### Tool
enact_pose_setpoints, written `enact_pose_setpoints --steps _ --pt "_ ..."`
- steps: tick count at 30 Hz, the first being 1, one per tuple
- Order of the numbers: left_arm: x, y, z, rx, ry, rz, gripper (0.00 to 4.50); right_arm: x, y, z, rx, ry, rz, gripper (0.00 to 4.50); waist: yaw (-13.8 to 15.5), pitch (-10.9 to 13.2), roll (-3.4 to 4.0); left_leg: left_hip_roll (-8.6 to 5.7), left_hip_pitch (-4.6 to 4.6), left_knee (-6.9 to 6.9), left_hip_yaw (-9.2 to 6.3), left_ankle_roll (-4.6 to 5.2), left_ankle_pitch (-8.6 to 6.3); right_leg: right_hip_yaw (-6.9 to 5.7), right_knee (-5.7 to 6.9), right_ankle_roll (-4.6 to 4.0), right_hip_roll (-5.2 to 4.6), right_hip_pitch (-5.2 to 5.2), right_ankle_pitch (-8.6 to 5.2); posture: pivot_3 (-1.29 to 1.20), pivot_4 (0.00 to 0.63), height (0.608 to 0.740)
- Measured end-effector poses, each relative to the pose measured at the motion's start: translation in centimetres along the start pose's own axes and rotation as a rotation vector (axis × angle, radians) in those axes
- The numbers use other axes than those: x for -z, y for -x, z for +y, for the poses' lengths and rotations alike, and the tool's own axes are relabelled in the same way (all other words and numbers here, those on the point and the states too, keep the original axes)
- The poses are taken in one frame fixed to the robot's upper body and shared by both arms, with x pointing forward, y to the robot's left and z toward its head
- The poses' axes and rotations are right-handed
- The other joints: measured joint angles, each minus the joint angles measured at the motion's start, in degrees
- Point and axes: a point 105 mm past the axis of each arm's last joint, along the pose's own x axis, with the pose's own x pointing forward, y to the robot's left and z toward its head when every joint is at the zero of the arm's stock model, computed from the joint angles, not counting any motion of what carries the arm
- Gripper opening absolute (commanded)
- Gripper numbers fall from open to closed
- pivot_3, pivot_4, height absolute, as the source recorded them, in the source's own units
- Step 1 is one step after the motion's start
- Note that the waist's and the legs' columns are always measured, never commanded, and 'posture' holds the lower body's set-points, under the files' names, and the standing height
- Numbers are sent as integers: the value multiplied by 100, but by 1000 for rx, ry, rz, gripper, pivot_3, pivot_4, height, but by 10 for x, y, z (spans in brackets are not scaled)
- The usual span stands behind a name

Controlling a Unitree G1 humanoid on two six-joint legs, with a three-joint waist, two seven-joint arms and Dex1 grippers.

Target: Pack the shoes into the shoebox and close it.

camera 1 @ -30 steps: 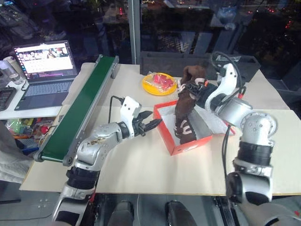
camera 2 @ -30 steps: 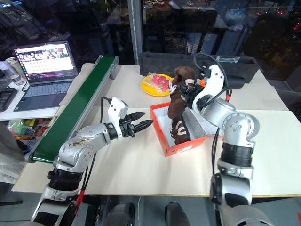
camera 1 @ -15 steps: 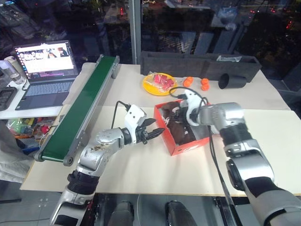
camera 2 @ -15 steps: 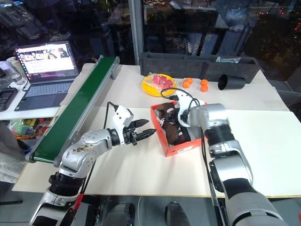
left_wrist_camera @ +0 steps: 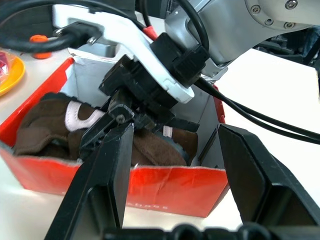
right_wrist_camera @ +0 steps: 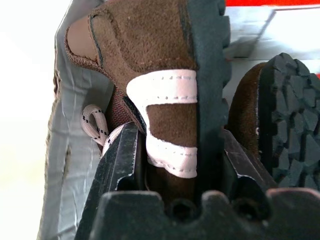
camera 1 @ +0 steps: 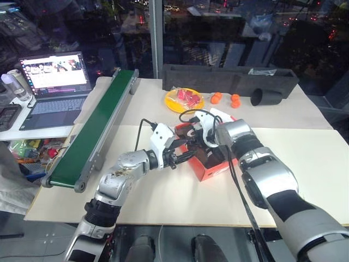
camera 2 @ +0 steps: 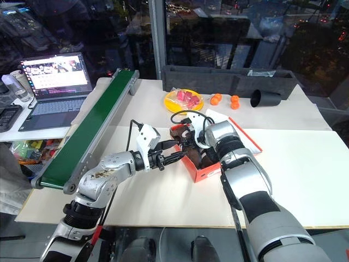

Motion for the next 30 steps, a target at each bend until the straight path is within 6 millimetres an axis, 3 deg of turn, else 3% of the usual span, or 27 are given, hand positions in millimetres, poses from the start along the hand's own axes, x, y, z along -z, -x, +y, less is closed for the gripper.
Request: enact_pose_setpoints --steps 4,9,12,15,19,22,25,30 --pt "-1 -1 0 2 -2 -1 2899 0 2 -7 8 -70 -30 4187 30 0 0 -2 -14 2 -2 0 0 0 -1 0 -2 -8 0 0 150 681" --pt "-1 -1 2 7 -7 3 2899 -14 27 -29 52 -173 -81 4187 101 11 10 -6 -45 7 -2 0 0 0 -2 0 -4 -33 0 0 150 681" --pt "-2 -1 3 7 -16 0 2899 -43 69 -43 86 -192 -212 4187 128 16 19 -4 -109 6 -4 1 1 0 5 1 -4 -98 1 0 150 681" --pt "-4 0 5 -2 -35 -12 2899 -61 119 -34 45 -223 -357 4187 151 16 22 -2 -135 -4 -10 5 -1 -4 12 0 -3 -125 0 0 150 681" --pt "-2 2 8 -10 -43 -6 2899 -56 172 -28 60 -250 -483 4187 155 16 22 -5 -138 -16 -11 6 -2 -7 -4 0 -6 -119 0 0 150 681" --pt "-2 2 8 -12 -42 -5 2899 -18 180 -49 194 -337 -453 3474 183 16 22 -8 -132 -10 -14 5 -2 -12 -30 0 -7 -102 0 0 150 681" --pt "-1 3 9 -16 -43 -6 2899 42 176 -79 394 -419 -314 2442 208 18 26 -14 -135 -1 -11 5 -1 -8 -29 1 -12 -103 0 0 150 681" --pt "-3 1 7 -12 -45 -21 2899 70 195 -91 555 -380 -285 671 101 20 46 -8 -124 -1 -11 6 -1 0 -17 4 -3 -105 1 0 150 681"
